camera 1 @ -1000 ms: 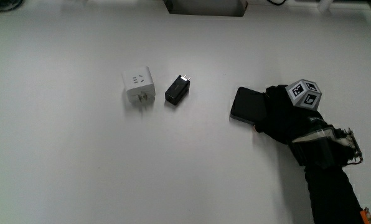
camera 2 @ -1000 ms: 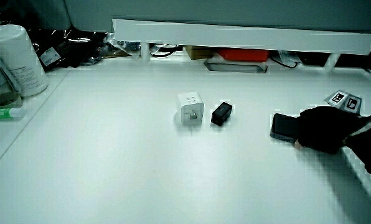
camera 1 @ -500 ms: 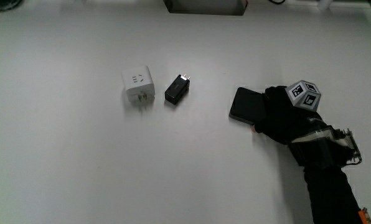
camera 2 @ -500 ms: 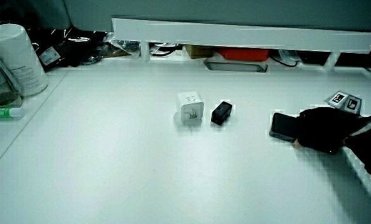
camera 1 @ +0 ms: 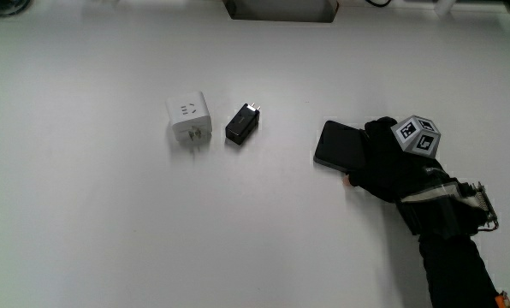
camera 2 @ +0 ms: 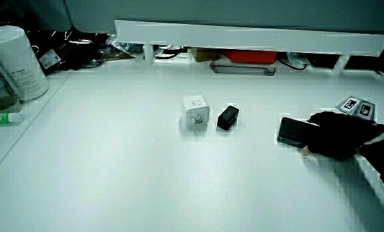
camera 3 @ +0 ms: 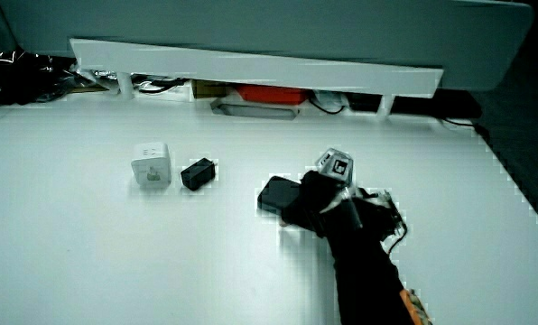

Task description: Place battery

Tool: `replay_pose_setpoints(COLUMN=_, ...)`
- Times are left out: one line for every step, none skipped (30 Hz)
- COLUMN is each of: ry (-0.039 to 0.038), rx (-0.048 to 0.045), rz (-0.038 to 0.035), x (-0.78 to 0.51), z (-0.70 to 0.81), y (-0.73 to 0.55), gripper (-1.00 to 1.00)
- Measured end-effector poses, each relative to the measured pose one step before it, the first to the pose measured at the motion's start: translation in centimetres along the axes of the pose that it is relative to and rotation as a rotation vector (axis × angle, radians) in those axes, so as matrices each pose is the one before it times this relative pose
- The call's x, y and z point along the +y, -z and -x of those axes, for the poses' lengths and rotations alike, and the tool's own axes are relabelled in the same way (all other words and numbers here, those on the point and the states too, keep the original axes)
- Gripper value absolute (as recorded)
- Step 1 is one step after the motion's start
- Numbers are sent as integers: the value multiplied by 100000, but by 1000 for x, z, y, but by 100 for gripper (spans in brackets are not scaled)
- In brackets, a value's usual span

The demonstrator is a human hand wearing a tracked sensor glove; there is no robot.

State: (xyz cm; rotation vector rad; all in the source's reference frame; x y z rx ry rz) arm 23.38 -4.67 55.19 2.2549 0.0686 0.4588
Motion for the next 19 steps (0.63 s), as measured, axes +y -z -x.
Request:
replay_pose_setpoints(ry=323, rx=-1101, rz=98, x=-10, z=5, y=22, gripper=-78)
replay_pose_setpoints(ry=-1074, rx=-802, rz=478, x=-323, z=341, y=-138, gripper=-83)
replay_pose_setpoints(ry=-1447, rx=-719, rz=-617, x=-434, z=405, y=-179, gripper=-87)
replay_pose_setpoints(ry=-2433, rx=792, rz=740, x=-674, z=722, y=-335, gripper=-91)
replay_pose_setpoints(ry=-1400, rx=-1415, rz=-466, x=-427, z=541, y=-175, gripper=-96)
replay_pose_setpoints(ry=-2700, rx=-472, rz=-358, x=-395, z=571, y=-98, gripper=-100)
replay_pose_setpoints(ry=-3567, rx=-950, rz=242, x=-766, z=1039, y=-289, gripper=-100)
replay_pose_setpoints(ry=-3221, rx=-895, rz=-1307, x=-886, z=1218, y=-389, gripper=-100)
replay_pose_setpoints(ry=-2631, rx=-3108, rz=-720, x=-673, z=1175, y=-180, gripper=-100)
replay_pose_setpoints(ry=-3339, rx=-2353, rz=597, x=-531, z=1100, y=-1, gripper=-100)
replay_pose_setpoints(ry=-2187, rx=-2650, rz=-388, x=-588, z=1198, y=-102, gripper=-100)
replay_pose_setpoints(ry=-3592, rx=618, rz=2040, x=-634, z=1228, y=-59, gripper=-100)
replay_pose_setpoints(ry=-3610, rx=-2945, rz=-613, x=-484, z=1131, y=169, gripper=-100)
replay_pose_setpoints(ry=-4404, rx=2071, rz=1843, x=-690, z=1439, y=-95, gripper=-100)
replay_pose_setpoints(ry=-4112, rx=-2207, rz=709, x=-402, z=981, y=292, gripper=-100)
replay_pose_setpoints(ry=-4112, rx=-2207, rz=709, x=-359, z=1003, y=273, gripper=-100)
replay_pose_setpoints(ry=-5593, rx=2368, rz=1531, x=-591, z=1423, y=-103, gripper=-100)
replay_pose_setpoints(ry=-4213, rx=-1232, rz=-289, x=-448, z=1253, y=111, gripper=-100)
replay_pose_setpoints(ry=-3409, rx=-1221, rz=571, x=-271, z=906, y=329, gripper=-100)
